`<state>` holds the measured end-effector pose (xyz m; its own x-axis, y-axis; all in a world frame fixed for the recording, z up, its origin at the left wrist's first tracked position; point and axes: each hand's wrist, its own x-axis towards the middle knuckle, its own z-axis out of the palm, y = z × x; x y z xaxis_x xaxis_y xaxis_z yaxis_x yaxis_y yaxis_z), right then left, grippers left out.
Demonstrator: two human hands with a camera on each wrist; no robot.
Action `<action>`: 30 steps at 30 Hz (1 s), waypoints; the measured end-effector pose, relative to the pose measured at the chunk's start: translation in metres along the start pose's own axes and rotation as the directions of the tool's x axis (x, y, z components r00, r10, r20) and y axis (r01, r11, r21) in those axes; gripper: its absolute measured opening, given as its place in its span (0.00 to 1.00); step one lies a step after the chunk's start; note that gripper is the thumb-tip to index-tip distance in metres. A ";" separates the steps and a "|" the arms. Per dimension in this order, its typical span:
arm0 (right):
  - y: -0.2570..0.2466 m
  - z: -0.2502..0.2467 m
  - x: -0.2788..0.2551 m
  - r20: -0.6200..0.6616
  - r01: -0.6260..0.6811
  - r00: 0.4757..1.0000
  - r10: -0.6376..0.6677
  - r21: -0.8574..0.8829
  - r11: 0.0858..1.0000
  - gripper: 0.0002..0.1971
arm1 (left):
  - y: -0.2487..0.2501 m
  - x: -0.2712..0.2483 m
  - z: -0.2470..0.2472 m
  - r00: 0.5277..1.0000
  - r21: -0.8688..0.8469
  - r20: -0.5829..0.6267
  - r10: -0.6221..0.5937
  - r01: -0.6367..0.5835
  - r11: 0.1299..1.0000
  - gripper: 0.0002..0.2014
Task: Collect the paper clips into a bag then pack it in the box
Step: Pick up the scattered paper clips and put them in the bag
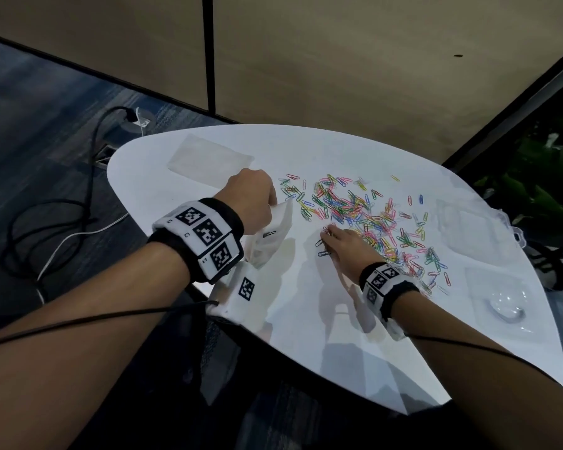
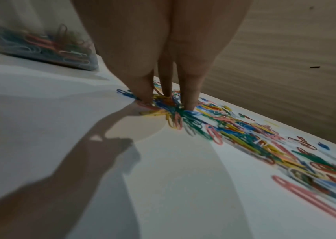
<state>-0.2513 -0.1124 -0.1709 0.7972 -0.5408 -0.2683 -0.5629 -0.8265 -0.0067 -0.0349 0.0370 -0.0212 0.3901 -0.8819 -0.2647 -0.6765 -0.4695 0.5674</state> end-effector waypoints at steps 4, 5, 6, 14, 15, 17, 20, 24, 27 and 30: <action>-0.003 -0.010 0.005 -0.100 -0.070 0.992 0.074 0.052 0.996 0.10 | 0.003 -0.001 0.001 1.000 0.010 0.012 0.006 -0.006 1.000 0.18; -0.002 -0.012 0.004 -0.100 -0.115 0.987 0.126 0.106 0.988 0.09 | 0.004 -0.001 0.002 1.000 0.013 0.016 0.010 -0.010 1.000 0.18; 0.001 -0.014 0.004 -0.107 -0.165 0.977 0.186 0.183 0.969 0.08 | 0.006 0.000 0.002 1.000 0.017 0.020 0.013 -0.014 1.000 0.18; 0.022 -0.052 -0.010 0.244 -0.302 0.788 0.565 0.953 0.009 0.11 | 0.017 0.007 0.012 0.999 0.038 0.045 0.024 -0.026 0.999 0.16; 0.019 -0.059 -0.011 0.293 -0.227 0.805 0.516 0.955 -0.189 0.14 | 0.019 0.009 0.014 0.999 0.039 0.049 0.022 -0.024 0.999 0.15; 0.006 -0.075 -0.014 0.324 -0.140 0.858 0.398 0.894 -0.426 0.16 | 0.023 0.011 0.019 0.998 0.038 0.057 0.020 -0.022 0.999 0.15; -0.022 -0.094 -0.013 0.299 -0.133 0.928 0.223 0.823 -0.552 0.11 | 0.028 0.014 0.025 0.999 0.016 0.054 0.006 -0.007 1.000 0.15; -0.054 -0.105 -0.013 0.297 -0.187 0.941 0.163 0.857 -0.481 0.10 | 0.036 0.018 0.033 1.000 -0.023 0.008 -0.011 0.011 1.000 0.14; -0.062 -0.103 -0.011 0.282 -0.207 0.917 0.281 0.941 -0.267 0.13 | 0.037 0.020 0.037 1.000 -0.065 -0.006 -0.015 0.015 0.998 0.14; -0.066 -0.098 -0.011 0.192 -0.236 0.905 0.380 0.969 0.073 0.16 | 0.037 0.020 0.041 1.000 -0.090 0.010 0.007 -0.006 0.996 0.12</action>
<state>-0.2017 -0.0673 -0.0726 0.4656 -0.7734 -0.4303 -0.4411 0.2187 -0.8704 -0.0773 0.0002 -0.0376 0.3792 -0.8854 -0.2687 -0.6195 -0.4587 0.6371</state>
